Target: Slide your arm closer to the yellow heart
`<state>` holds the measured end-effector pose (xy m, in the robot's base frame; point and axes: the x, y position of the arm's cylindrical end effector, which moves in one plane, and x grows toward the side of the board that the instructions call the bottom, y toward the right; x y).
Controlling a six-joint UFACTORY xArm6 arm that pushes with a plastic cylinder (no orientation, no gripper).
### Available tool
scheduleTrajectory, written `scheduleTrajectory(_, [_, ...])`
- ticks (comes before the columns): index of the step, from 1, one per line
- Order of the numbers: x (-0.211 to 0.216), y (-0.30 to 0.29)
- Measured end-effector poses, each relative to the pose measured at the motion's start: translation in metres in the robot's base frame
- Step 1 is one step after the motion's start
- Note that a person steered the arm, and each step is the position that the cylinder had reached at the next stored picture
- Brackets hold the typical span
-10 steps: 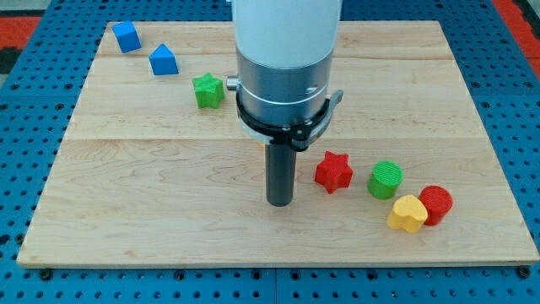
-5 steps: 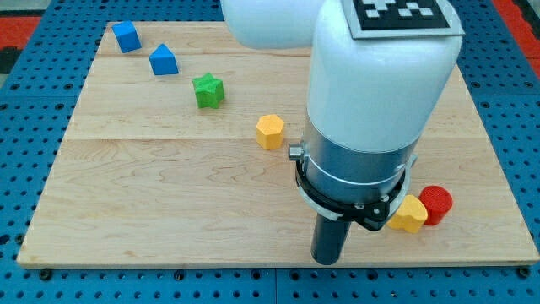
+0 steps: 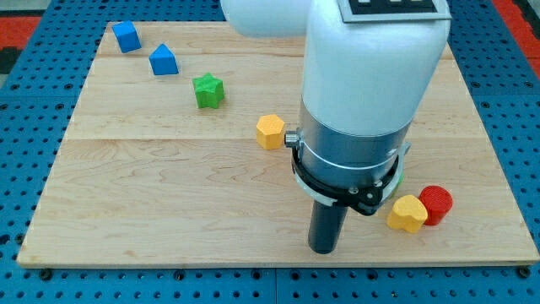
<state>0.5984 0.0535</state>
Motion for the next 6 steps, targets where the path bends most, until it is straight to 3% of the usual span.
scheduleTrajectory(6, [-0.010, -0.024])
